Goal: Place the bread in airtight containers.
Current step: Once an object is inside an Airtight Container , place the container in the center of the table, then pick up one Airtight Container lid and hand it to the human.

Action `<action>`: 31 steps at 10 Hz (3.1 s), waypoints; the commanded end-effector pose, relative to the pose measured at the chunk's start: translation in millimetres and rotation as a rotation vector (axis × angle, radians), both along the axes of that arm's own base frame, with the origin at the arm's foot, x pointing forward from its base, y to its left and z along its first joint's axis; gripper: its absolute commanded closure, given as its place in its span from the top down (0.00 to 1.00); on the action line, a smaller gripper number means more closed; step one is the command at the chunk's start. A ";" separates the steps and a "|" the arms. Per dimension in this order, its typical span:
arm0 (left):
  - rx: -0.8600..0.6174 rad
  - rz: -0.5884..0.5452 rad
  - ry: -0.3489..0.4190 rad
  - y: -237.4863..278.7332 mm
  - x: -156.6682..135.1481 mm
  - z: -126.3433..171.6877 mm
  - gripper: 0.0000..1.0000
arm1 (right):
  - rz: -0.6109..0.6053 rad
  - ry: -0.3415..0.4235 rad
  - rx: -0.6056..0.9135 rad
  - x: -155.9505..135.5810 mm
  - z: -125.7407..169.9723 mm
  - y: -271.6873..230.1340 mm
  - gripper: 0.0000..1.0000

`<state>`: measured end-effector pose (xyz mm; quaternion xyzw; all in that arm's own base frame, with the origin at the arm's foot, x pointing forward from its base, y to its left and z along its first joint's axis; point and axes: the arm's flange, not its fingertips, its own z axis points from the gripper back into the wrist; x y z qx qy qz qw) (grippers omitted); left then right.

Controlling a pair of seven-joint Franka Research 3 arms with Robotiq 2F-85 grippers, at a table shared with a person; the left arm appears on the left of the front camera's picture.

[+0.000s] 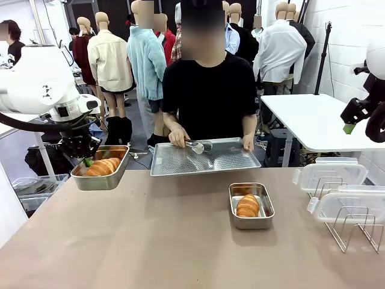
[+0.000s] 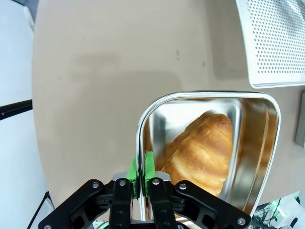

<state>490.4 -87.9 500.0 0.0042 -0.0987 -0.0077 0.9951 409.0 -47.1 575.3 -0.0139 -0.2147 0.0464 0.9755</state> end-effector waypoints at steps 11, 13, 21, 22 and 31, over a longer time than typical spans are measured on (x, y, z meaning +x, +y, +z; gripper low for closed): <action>0.001 -0.012 -0.021 2.0 -0.2 1.9 0.00 | -0.017 0.001 -0.008 3.3 0.6 0.9 1.00; 0.000 0.000 0.000 0.0 0.0 0.0 0.00 | -0.017 0.001 -0.008 3.3 0.6 0.9 1.00; 0.003 0.040 -0.004 28.6 32.2 -138.0 0.00 | -0.017 0.001 -0.008 3.3 0.6 0.9 1.00; -0.007 0.056 0.007 29.9 35.0 -151.1 0.00 | -0.017 0.001 -0.008 3.3 0.6 0.9 1.00; 0.028 0.044 0.079 34.5 37.5 -169.4 0.00 | -0.017 0.001 -0.008 3.3 0.6 0.9 1.00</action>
